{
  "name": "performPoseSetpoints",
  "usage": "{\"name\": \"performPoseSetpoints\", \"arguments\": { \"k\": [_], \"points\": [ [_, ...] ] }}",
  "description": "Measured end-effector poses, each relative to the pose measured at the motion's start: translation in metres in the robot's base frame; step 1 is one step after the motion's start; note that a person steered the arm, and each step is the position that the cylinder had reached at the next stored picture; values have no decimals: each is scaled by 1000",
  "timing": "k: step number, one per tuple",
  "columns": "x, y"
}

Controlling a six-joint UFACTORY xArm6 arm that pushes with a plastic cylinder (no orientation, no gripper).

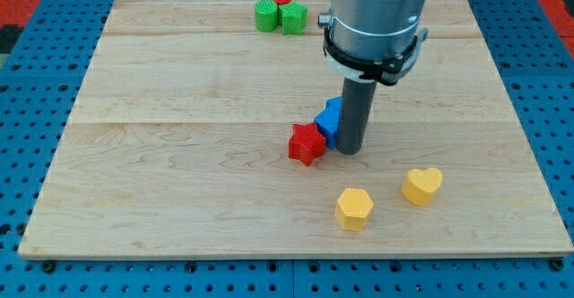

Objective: Slide the blue triangle the center

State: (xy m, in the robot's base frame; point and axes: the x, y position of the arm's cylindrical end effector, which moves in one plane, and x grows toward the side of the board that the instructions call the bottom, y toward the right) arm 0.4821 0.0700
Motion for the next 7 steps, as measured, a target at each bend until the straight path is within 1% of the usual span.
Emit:
{"name": "performPoseSetpoints", "arguments": {
  "k": [1,2,3,4,5,6,7],
  "points": [
    [-12,57],
    [-21,84],
    [-34,4],
    [-62,-60],
    [-81,-89],
    [-79,-36],
    [-52,-6]
  ]
}}
